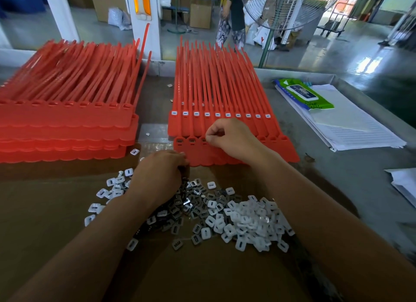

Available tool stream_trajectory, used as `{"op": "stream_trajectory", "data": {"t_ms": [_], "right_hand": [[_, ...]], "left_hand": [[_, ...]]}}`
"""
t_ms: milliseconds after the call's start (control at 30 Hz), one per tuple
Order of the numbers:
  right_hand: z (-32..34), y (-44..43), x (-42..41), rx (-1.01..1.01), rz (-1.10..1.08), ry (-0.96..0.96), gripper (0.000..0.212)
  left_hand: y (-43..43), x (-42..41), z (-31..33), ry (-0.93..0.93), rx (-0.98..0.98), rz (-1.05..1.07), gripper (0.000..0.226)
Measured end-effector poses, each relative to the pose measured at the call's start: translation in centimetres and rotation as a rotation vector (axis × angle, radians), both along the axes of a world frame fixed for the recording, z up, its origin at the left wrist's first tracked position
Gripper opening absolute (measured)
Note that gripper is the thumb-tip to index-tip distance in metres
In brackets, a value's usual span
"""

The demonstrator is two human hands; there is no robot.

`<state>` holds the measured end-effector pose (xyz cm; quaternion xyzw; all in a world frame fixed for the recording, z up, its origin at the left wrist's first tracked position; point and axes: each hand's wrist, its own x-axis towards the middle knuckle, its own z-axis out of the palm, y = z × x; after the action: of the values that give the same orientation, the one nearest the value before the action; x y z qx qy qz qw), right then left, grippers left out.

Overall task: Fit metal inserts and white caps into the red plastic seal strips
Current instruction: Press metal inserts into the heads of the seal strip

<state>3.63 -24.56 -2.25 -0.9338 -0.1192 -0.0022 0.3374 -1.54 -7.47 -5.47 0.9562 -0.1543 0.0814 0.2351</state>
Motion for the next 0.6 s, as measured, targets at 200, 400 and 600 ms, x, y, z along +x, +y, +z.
{"op": "stream_trajectory", "data": {"t_ms": [200, 400, 600], "right_hand": [[1.0, 0.3, -3.3, -0.118, 0.205, 0.095, 0.007], [0.6, 1.8, -4.7, -0.257, 0.287, 0.114, 0.019], [0.7, 2.6, -4.8, -0.363, 0.277, 0.15, 0.012]], "left_hand": [[-0.1, -0.1, 0.1, 0.006, -0.001, 0.015, 0.039], [0.0, 0.0, 0.1, 0.025, 0.027, 0.001, 0.042], [0.0, 0.0, 0.0, 0.007, 0.018, -0.002, 0.042]]}}
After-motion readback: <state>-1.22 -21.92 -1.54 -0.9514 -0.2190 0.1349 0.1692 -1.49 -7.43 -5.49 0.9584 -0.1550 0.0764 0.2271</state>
